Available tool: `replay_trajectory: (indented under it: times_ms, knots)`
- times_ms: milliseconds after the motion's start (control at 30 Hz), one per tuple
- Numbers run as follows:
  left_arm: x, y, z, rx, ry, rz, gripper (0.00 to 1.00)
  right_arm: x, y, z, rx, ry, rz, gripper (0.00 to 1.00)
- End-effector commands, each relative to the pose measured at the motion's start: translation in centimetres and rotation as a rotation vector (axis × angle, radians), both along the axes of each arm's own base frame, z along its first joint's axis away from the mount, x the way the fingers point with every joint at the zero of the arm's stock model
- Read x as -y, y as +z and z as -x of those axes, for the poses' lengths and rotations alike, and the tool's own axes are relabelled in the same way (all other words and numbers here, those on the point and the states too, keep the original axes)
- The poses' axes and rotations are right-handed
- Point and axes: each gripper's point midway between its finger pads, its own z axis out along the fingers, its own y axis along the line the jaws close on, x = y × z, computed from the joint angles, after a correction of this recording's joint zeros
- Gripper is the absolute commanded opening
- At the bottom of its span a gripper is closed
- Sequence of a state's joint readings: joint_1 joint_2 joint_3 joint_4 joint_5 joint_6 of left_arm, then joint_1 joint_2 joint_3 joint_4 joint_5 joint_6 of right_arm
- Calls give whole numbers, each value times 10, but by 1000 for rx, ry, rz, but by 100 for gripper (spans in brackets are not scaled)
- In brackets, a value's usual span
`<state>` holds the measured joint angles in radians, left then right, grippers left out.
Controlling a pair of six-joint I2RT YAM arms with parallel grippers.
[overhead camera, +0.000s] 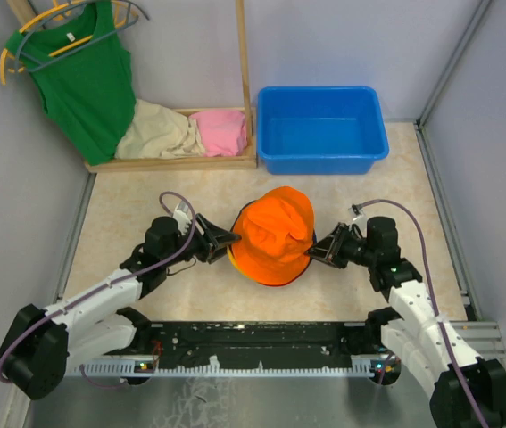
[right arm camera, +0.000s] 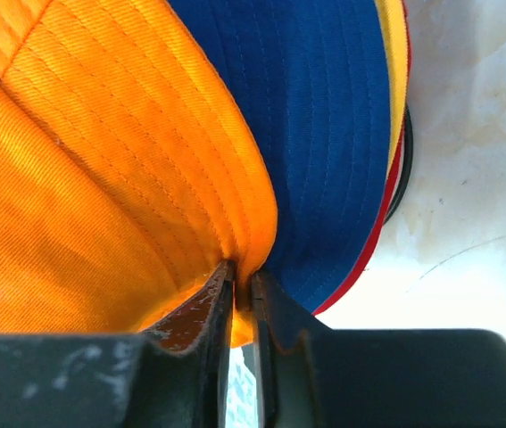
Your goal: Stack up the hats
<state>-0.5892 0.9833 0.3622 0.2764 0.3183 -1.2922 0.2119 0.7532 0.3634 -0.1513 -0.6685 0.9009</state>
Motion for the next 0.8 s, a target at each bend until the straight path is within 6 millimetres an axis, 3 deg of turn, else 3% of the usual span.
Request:
replay_trajectory:
  times_ms: [0,133,200,300,567,767]
  knots:
    - [2,20,-21,94,1,23,55,-7,24,5,48,31,-7,18]
    - [-4,18,-37,100,7,17,53,-6,28,7,56,26,0,30]
    - [-7,20,-49,111,8,15,53,-5,30,7,59,25,10,43]
    - [-10,21,-65,119,-11,12,53,2,35,6,87,8,71,51]
    - [-4,25,-80,114,-91,16,54,21,62,-8,196,-42,191,58]
    - [-2,16,-79,82,-124,13,54,34,84,-36,285,-64,154,60]
